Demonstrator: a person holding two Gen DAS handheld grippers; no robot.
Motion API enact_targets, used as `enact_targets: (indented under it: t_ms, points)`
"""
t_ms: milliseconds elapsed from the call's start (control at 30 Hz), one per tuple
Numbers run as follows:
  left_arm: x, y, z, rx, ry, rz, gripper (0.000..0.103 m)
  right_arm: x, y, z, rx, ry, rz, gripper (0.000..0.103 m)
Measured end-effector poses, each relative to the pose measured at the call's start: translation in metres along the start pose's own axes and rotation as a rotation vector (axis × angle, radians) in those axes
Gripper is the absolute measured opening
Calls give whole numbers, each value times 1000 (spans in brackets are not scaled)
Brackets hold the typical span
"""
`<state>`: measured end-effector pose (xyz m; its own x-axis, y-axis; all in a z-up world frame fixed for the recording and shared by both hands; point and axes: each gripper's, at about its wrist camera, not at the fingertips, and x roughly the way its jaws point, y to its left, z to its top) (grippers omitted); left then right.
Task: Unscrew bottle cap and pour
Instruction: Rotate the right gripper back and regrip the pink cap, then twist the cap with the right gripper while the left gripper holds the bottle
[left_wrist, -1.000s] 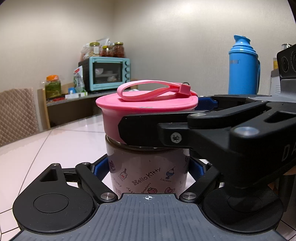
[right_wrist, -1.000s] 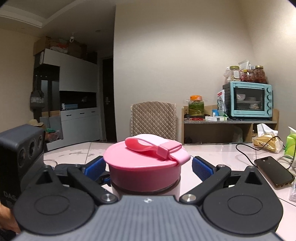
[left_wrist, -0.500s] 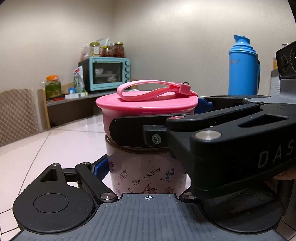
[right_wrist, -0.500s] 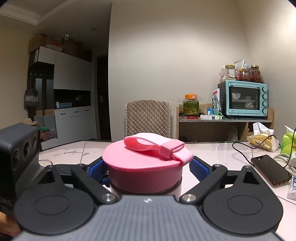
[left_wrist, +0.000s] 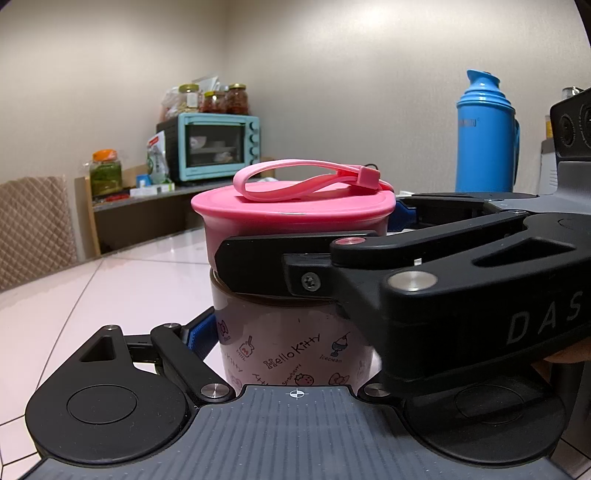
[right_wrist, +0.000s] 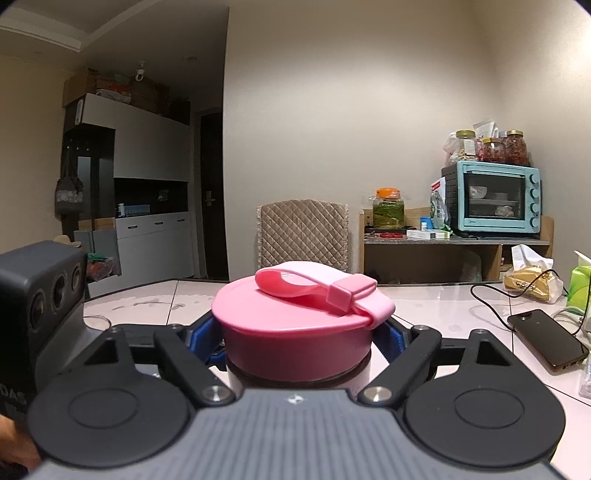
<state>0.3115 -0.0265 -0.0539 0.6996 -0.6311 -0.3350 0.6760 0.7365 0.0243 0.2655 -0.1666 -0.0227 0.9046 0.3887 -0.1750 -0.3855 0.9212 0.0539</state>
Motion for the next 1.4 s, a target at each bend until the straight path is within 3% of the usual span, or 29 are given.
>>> enact_targets:
  t_ms: [267, 1000, 1400]
  points:
    - [0, 0, 0, 0, 0, 0, 90, 2, -26, 3, -26, 7, 165, 85]
    - [0, 3, -1, 0, 0, 0, 90, 11, -68, 8, -110, -3, 496, 85]
    - [0, 2, -1, 1, 0, 0, 90, 9, -67, 11, -105, 2, 510, 85]
